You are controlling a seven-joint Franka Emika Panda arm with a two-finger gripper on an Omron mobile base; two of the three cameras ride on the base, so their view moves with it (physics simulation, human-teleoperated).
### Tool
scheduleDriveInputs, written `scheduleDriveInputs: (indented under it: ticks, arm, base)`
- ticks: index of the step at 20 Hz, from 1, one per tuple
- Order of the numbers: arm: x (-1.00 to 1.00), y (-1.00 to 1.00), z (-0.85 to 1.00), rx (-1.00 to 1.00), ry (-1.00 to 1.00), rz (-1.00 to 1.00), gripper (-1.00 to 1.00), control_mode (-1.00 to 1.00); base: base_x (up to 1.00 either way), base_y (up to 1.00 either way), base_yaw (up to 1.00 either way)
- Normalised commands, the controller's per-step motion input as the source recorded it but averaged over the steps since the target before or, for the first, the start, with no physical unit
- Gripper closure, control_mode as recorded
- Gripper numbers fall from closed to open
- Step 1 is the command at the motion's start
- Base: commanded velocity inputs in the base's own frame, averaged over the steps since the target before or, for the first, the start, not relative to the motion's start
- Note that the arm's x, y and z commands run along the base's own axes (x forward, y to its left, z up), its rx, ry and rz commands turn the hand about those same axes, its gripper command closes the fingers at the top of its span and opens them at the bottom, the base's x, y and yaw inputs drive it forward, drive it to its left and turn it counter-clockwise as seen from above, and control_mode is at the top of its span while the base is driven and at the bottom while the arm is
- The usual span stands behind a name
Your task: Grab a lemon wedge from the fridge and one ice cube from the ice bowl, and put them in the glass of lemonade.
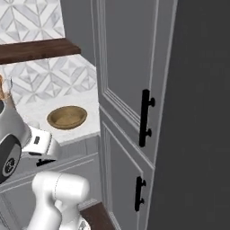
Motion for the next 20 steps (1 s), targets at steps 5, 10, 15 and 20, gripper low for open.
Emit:
scheduleDriveInputs:
  ticks: [5,10,15,20]
  arm:
    - [0.0,0.0,0.0,0.0,0.0,0.0,-1.0,1.0]
    - [0.0,0.0,0.0,0.0,0.0,0.0,-1.0,1.0]
    - [0.0,0.0,0.0,0.0,0.0,0.0,-1.0,1.0]
    - [0.0,0.0,0.0,0.0,0.0,0.0,-1.0,1.0]
  base:
    - [-0.27,-0.12,-0.73]
    - [-0.69,0.21,-0.64]
    - [-0.84,0.02,-0.53]
    - [-0.54,-0.06,-0.61]
